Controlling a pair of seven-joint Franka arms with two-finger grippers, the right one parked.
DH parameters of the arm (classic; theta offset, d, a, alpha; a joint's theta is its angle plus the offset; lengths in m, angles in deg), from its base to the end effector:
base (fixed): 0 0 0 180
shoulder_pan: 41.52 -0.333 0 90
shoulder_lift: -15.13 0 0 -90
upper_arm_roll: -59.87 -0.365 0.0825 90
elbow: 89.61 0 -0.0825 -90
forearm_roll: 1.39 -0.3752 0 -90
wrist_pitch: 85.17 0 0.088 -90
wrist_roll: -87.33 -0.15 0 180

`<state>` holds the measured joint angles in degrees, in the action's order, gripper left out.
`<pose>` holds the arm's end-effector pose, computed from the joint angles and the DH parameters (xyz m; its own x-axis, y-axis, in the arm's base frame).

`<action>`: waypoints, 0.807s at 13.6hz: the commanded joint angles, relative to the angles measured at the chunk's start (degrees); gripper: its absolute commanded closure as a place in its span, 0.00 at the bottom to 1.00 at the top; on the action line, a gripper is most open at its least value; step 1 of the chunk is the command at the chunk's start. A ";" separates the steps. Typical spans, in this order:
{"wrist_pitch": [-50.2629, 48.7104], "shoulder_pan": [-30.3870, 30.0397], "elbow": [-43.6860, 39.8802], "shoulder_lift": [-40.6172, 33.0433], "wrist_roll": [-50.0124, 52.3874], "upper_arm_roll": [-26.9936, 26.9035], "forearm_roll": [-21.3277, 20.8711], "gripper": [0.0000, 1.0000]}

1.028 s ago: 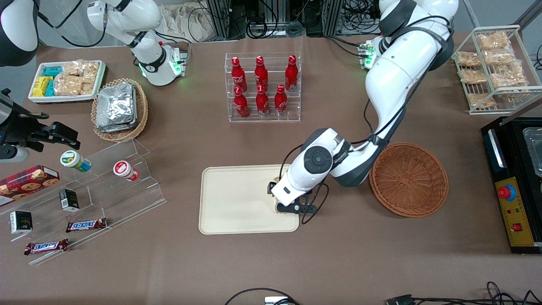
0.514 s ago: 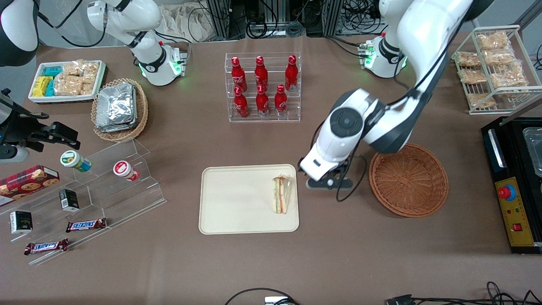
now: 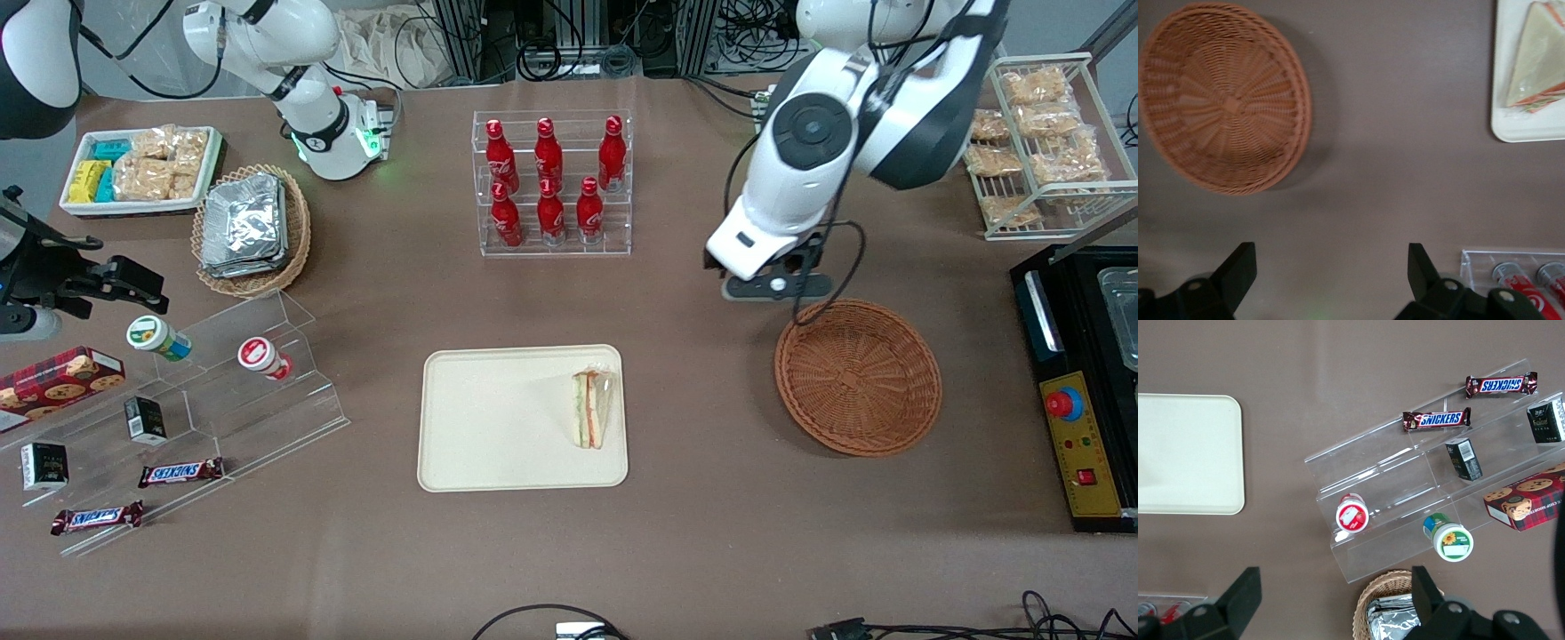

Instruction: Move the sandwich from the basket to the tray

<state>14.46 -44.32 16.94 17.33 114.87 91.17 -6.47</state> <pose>0.4824 -0.2446 0.4933 0.9938 -0.0325 -0.1063 -0.0460 -0.9907 -0.1277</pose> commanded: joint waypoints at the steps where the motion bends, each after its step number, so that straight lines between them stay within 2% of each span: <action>1: -7.59 -5.53 -6.33 0.35 -4.58 0.25 1.30 0.00; 4: -9.72 -14.92 -8.72 0.35 -11.18 0.25 1.04 0.00; 7: -9.64 -22.23 -9.95 0.70 -11.89 0.25 0.16 0.00; 11: -9.64 -24.71 -9.69 0.35 -14.96 -1.07 1.12 0.00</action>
<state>6.32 -67.84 8.45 17.56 101.58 90.18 -6.24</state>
